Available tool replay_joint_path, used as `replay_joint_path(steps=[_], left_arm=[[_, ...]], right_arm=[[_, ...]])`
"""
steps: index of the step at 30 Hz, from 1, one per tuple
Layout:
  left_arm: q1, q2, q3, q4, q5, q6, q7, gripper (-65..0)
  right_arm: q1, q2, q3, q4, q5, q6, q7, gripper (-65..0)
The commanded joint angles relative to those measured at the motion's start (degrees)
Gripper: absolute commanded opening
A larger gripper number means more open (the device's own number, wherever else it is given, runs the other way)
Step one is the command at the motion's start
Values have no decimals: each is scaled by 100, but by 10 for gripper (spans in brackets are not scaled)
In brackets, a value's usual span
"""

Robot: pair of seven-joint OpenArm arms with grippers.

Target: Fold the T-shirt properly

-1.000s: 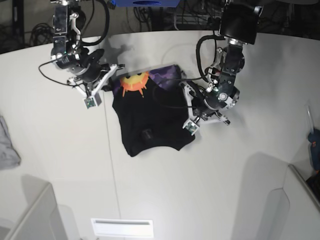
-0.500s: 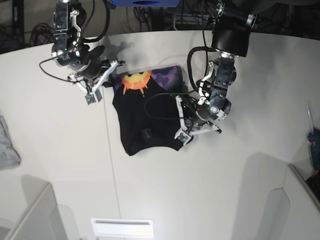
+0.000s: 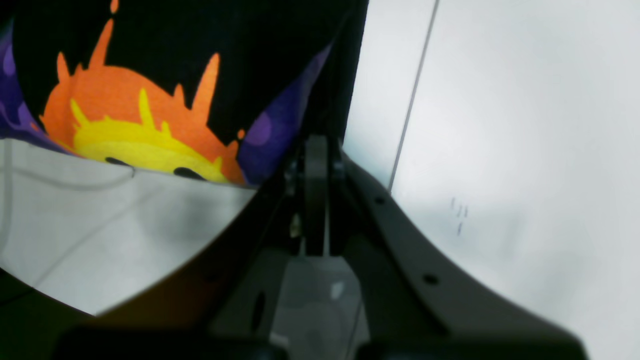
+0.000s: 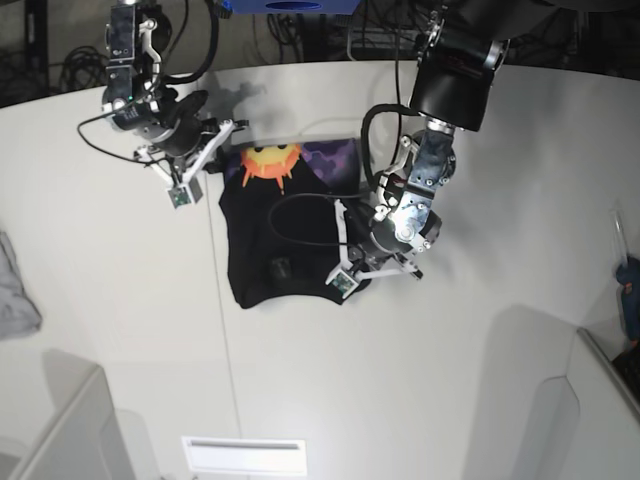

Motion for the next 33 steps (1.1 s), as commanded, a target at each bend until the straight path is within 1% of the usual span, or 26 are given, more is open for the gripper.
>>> replay_joint_path(steps=[1,3,5,8,12,17,20,23,25,26,28,31,32,33], left_arm=[[-107,71,29,57,-131,-38,-178,-650],[-116,71,38,57,-131,-38,-284,-650],[-107,62,-23,136,-131,-38,-275,-650],[-72,19,-23,479,-140,-38,-266,-650],[139,-219,-226,1041,-140,-38,-266,-650],[455,-307,-903,1912,-193,-38,-266,-650],[728,-316,-1166,2606,-193,-65,-310,-650],[1027,-439,-1149,3336,-193,-74,-319,-650],[1264,-500,-1166,3652,-193,-74,-337,-650],[1396,-562,-1166,3722,-193,-74,-433,-650],[1686,-799,-1157,3696,-184,-74,-1005,-650],[2363,-1291,-1166,3617,-158,-74,-2455,-650],[2600,-1441,-1201,3608,-158,-74,-3009,-650],[2820,-1564,-1210,3608,-149,-74,-3440,-650]], right_arm=[[41,26,25,85,62,23,92,-650],[41,43,34,85,62,23,92,-650],[41,43,43,85,62,23,92,-650],[-3,-1,368,138,62,23,118,-650],[-126,26,772,235,62,23,558,-650],[-266,43,1265,261,62,50,988,-650],[-407,210,1326,437,62,58,1349,-650],[-618,386,1256,692,62,58,1648,-650],[-741,483,1265,806,62,58,1771,-650],[-820,536,1265,841,62,58,1859,-650],[-1022,676,1265,894,62,58,2131,-650],[-1383,940,1256,885,62,58,2553,-650],[-1524,1054,1256,885,62,58,2659,-650],[-1638,1151,1265,894,62,58,2729,-650]])
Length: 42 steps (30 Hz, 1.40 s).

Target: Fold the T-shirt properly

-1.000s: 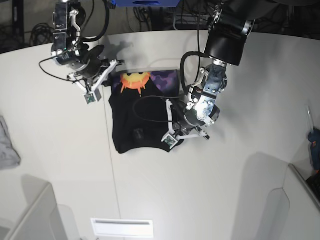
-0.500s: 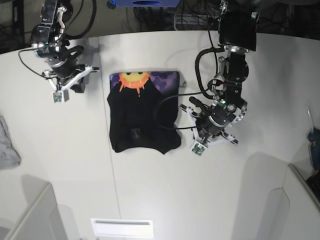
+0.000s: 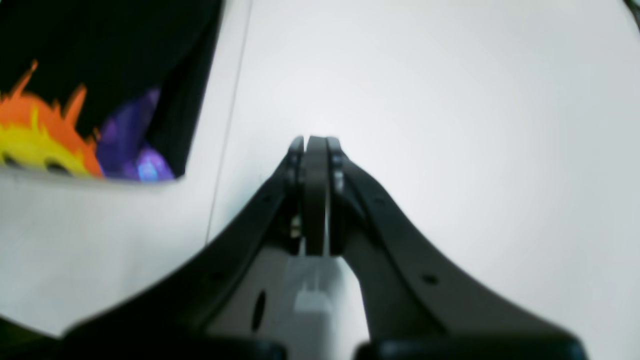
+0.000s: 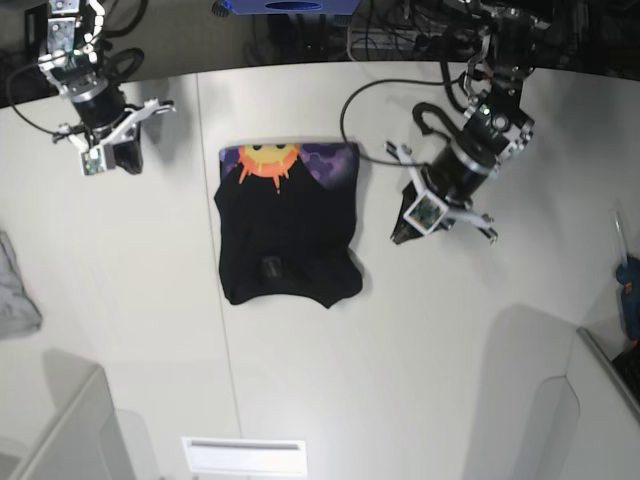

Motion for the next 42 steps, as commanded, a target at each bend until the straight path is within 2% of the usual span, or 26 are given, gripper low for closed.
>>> replay_joint_path(steps=[1,3,5,8,13,15,22,24,26,28,30,32,38,42], left_arm=[[155,-153,-37,116,-38,29,-500,-650],[594,-408,-37,133,-46,29,-1019,-650],[1051,-575,-45,142,-55,38,-1300,-650],[1737,-583,-195,168,-38,38,-1766,-650],[2915,-548,-608,151,-20,38,-2874,-650],[3267,-548,-634,151,-20,38,-3032,-650],[4234,-540,-599,-8,-20,38,-3023,-650],[4436,-540,-608,-245,-20,38,-3023,-650],[4515,-522,-608,-693,-20,56,-3050,-650],[4515,-452,-564,-1221,-20,56,-3058,-650],[4401,-267,-564,-1757,-20,56,-3067,-650],[4190,-65,-555,-2223,-20,56,-3067,-650],[3487,278,-538,-3568,-11,56,-3067,-650],[3082,269,-300,-4219,-11,56,-3067,-650]], right_arm=[[-135,155,45,105,40,-25,187,-650],[-354,287,45,114,40,-25,258,-650],[-565,392,45,114,40,-25,266,-650],[-847,498,45,114,40,-25,266,-650],[-1392,788,19,88,40,-25,231,-650],[-1682,840,36,123,40,-25,231,-650],[-2728,946,1,140,31,-25,214,-650],[-2860,955,1,131,31,-25,-138,-650],[-2842,955,-60,79,40,-25,-683,-650],[-2640,1025,-579,-150,48,-25,-1026,-650],[-2385,1333,-1168,-642,75,-33,-1008,-650],[-2016,1403,-1687,-1099,66,-42,-947,-650],[-1111,1368,-2909,-2479,48,-42,-938,-650],[-557,1051,-3190,-3482,48,-42,-683,-650]])
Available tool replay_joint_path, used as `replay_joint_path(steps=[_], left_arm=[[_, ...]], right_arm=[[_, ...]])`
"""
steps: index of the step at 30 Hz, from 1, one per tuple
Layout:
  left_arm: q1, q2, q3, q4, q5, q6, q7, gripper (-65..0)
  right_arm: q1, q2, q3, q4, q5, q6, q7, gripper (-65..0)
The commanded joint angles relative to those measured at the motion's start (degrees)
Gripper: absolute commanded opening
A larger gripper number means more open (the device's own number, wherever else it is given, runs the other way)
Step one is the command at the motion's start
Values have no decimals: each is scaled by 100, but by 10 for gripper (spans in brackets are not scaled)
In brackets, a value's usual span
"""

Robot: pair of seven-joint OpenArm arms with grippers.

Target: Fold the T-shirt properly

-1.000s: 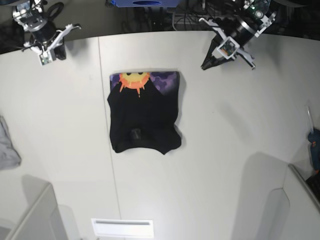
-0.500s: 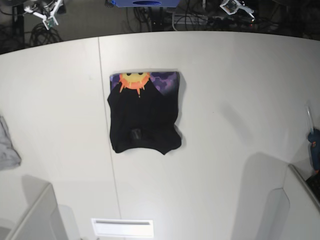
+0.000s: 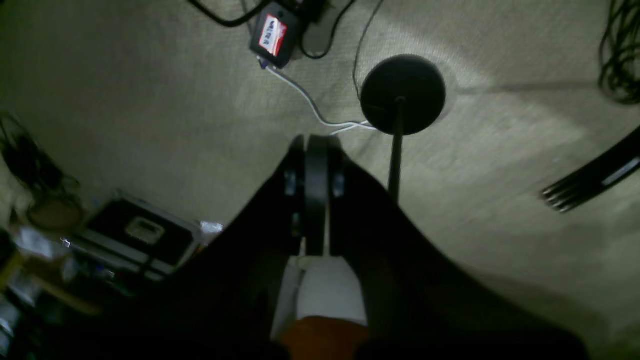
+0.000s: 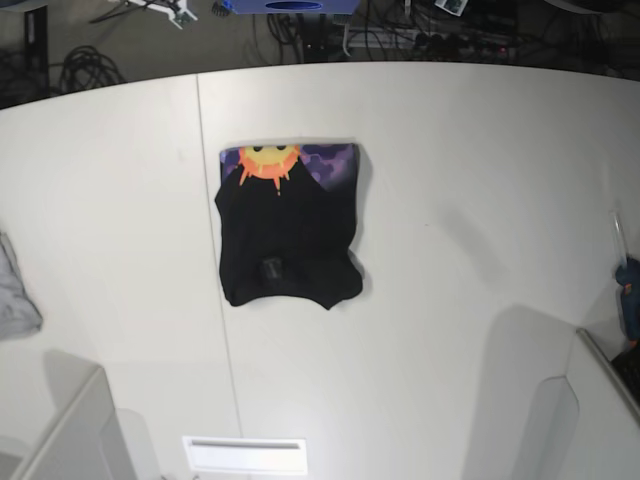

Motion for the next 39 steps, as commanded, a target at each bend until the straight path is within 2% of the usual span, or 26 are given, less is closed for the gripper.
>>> replay_joint_path(steps=[1,6,11,14,16,19,21,24,26,33,39], left_arm=[[-29,-24,157,-137,-9,-69,-99,-650],[-969,-15,702,-1710,-9,-69,-99,-650],[-1857,3,1450,-3284,-18,-69,-99,-650],[-2306,20,1696,-4110,-44,-69,-196,-650],[-2482,29,1749,-4655,-18,-69,-723,-650],[-2895,55,1784,-5719,-18,-69,-1338,-650],[-3194,117,1784,-6255,-18,-69,-1382,-650],[-3308,82,1731,-6326,-62,-69,-1382,-650],[-3308,47,1731,-6229,-62,-69,-1391,-650],[-3369,20,1749,-6185,-62,-69,-1409,-650],[-3554,38,1757,-6185,-62,-69,-1365,-650]], right_arm=[[63,-16,3,-214,42,25,111,-650],[581,-473,30,-1585,51,25,603,-650],[678,-930,30,-2578,59,25,1227,-650],[871,-1255,30,-3475,51,25,1940,-650],[1170,-1475,30,-4354,51,25,2537,-650],[1645,-1791,30,-5752,59,25,3724,-650],[1865,-1950,30,-6403,68,25,4375,-650],[2085,-2029,30,-6789,77,8,4858,-650],[2164,-2038,82,-6789,86,-1,4849,-650],[2366,-2038,1102,-6789,68,-1,4709,-650],[2366,-2020,1146,-6789,59,-1,4709,-650]])
